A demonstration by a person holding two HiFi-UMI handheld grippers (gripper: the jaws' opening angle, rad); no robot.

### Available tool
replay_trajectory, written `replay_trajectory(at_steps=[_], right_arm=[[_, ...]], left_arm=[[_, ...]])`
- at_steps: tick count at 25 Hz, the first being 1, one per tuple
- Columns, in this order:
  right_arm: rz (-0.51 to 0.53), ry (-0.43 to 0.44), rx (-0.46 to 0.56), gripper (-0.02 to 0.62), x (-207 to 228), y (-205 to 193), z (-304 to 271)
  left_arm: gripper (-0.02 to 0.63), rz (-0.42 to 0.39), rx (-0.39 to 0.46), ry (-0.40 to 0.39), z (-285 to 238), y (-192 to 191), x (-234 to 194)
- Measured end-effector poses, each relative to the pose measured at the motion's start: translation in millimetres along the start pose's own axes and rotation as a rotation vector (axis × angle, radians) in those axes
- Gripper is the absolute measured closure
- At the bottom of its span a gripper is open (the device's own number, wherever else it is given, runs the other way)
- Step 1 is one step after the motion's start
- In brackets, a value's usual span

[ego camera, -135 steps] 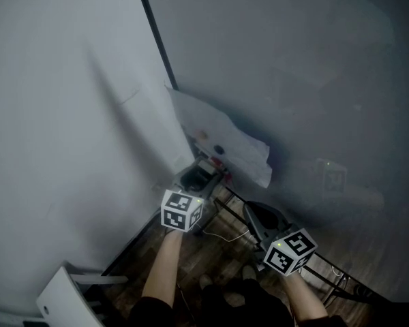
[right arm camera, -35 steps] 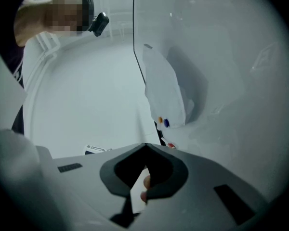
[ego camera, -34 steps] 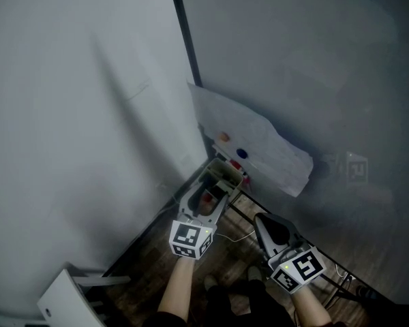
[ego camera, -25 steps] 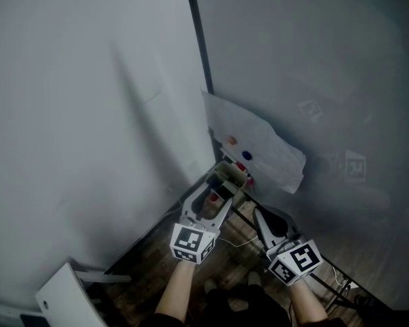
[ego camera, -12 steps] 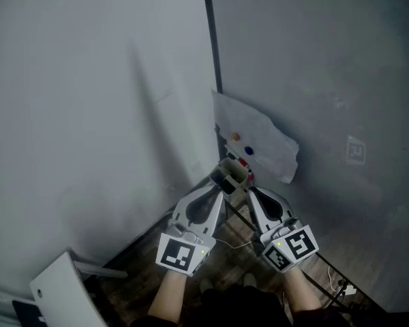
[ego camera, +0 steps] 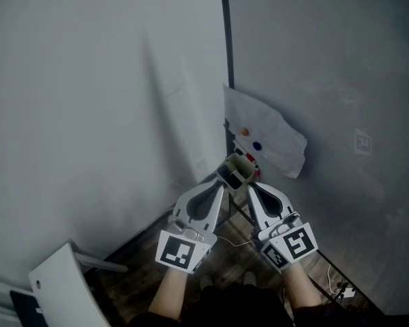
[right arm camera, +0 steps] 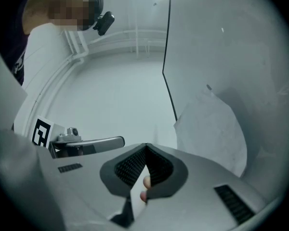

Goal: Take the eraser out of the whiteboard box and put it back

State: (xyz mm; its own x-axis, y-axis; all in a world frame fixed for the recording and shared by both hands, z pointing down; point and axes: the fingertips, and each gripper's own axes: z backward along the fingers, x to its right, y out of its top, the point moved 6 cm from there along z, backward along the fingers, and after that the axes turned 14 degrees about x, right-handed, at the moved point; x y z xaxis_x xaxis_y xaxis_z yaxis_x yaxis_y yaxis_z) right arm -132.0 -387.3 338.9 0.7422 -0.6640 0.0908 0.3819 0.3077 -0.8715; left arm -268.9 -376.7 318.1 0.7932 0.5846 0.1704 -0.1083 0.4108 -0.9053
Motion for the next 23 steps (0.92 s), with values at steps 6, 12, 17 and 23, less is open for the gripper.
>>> replay_trajectory(at_steps=[6,12,17,23], right_arm=[[-0.01,0.006,0.002,0.592,-2.9,-0.5,0.4],[-0.004,0.006,-0.004,0.592,-2.1,-3.1,0.3],[-0.032,0.016,0.028,0.592,-3.0,-0.6,-3.8],[-0.004,-0.004,-0.017,0.592,3.1,-8.3,0.9]], left_arm=[[0.601,-0.008,0.012,-0.004,3.3,-3.0,-1.2],[0.601,0.014,0.0,0.001,2.5,-5.8,-1.0],[0.601,0.008,0.008,-0.003,1.6,-10.0,-4.6],[0.601,0.017,0.016,-0.007,1.3,-13.1,-6.6]])
